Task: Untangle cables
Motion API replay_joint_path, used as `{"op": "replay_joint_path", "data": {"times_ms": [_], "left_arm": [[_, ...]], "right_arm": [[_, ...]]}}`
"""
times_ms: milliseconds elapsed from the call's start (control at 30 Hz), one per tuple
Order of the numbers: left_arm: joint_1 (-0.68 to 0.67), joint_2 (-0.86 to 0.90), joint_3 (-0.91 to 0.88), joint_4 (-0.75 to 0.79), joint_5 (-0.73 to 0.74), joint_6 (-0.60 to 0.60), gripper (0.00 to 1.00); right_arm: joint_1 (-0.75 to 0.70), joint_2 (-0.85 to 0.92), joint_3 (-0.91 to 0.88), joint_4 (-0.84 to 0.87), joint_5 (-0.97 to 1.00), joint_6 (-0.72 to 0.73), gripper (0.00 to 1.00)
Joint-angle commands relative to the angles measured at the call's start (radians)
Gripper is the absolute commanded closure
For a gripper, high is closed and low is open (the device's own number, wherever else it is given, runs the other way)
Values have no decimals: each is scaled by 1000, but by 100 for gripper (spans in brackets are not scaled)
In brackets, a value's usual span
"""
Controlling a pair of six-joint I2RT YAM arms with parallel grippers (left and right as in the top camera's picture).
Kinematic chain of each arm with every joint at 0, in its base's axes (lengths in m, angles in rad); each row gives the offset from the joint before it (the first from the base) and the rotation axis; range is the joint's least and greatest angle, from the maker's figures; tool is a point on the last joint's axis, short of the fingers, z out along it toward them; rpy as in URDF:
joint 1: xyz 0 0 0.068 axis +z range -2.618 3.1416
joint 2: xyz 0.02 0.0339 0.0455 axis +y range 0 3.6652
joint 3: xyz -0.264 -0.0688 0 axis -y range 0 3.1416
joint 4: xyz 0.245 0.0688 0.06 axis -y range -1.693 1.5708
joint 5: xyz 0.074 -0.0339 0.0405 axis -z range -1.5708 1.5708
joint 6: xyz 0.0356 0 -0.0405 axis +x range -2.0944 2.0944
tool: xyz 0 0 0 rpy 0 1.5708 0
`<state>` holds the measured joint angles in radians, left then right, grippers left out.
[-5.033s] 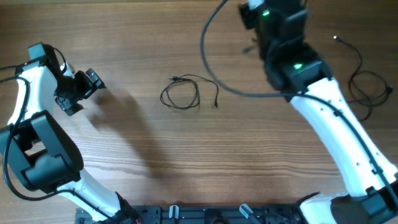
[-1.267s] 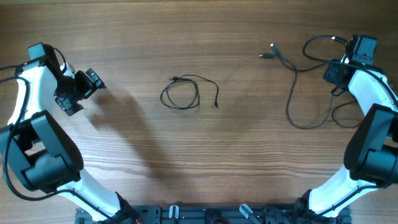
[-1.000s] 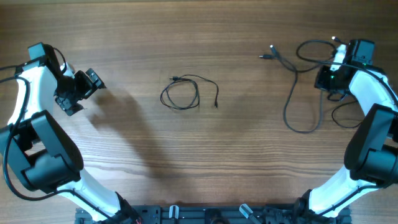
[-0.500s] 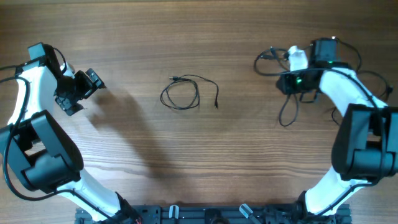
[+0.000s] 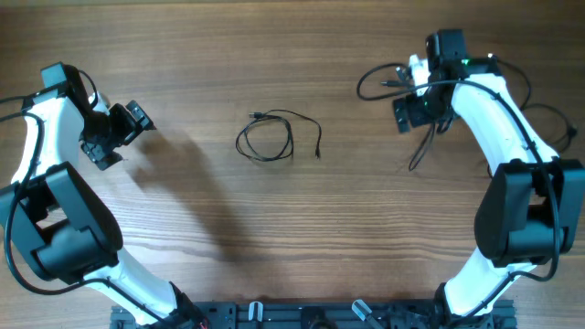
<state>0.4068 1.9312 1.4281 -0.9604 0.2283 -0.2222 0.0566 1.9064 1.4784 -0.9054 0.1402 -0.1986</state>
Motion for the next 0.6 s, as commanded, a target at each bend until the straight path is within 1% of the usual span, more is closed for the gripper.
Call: {"op": "replay_joint_path", "data": {"times_ms": [0, 67, 133, 233, 300, 333, 367, 400, 467, 533, 567], "left_arm": [[1, -20, 6, 2, -10, -2, 0], [1, -20, 6, 2, -10, -2, 0], [1, -20, 6, 2, -10, -2, 0], [1, -20, 6, 2, -10, -2, 0], [1, -20, 6, 2, -10, -2, 0], [1, -20, 6, 2, -10, -2, 0], [1, -20, 6, 2, -10, -2, 0], [1, -20, 6, 2, -10, -2, 0], [1, -20, 6, 2, -10, -2, 0], [1, -20, 6, 2, -10, -2, 0], [1, -20, 6, 2, -10, -2, 0]], "right_arm": [[4, -3, 33, 5, 245, 20, 0], [4, -2, 33, 50, 287, 16, 0], [4, -2, 33, 122, 241, 16, 0], [4, -1, 33, 223, 79, 18, 0], [4, -1, 33, 261, -109, 19, 2], [4, -1, 33, 264, -170, 19, 6], [4, -1, 32, 261, -241, 26, 18], [4, -1, 28, 257, -260, 55, 26], [4, 0, 11, 250, -261, 96, 37], [3, 6, -8, 259, -252, 94, 60], [2, 9, -13, 268, -247, 93, 76]]}}
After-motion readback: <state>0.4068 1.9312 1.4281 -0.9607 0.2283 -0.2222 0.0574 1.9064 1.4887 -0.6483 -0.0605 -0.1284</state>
